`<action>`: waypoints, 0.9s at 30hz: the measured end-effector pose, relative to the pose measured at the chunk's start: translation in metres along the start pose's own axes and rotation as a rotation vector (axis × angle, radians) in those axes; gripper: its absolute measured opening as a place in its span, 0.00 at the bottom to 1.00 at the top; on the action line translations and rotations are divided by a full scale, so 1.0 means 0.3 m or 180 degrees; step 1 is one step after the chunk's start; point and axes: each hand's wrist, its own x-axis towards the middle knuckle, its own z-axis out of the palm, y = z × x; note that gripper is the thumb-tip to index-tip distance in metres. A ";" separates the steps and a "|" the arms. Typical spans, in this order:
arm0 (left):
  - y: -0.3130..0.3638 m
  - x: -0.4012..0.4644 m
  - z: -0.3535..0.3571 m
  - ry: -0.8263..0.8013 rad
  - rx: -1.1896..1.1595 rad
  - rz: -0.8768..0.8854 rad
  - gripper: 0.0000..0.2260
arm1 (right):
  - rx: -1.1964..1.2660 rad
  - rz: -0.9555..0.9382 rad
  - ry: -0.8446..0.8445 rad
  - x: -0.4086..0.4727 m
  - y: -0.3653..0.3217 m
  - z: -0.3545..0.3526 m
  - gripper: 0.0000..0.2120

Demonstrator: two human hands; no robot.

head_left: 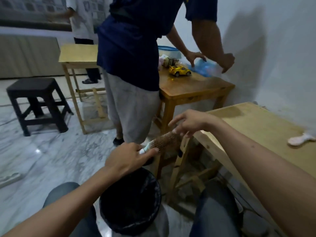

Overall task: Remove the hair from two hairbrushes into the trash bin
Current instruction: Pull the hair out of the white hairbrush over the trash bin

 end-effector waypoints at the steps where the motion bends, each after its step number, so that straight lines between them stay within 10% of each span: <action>1: -0.039 -0.013 0.005 -0.0016 0.0121 -0.0029 0.31 | -0.0015 -0.0094 -0.0088 0.025 -0.008 0.042 0.12; 27: -0.525 -0.205 0.081 -0.0636 0.1095 -0.0924 0.34 | 0.0792 0.0254 -0.0079 0.430 -0.038 0.718 0.05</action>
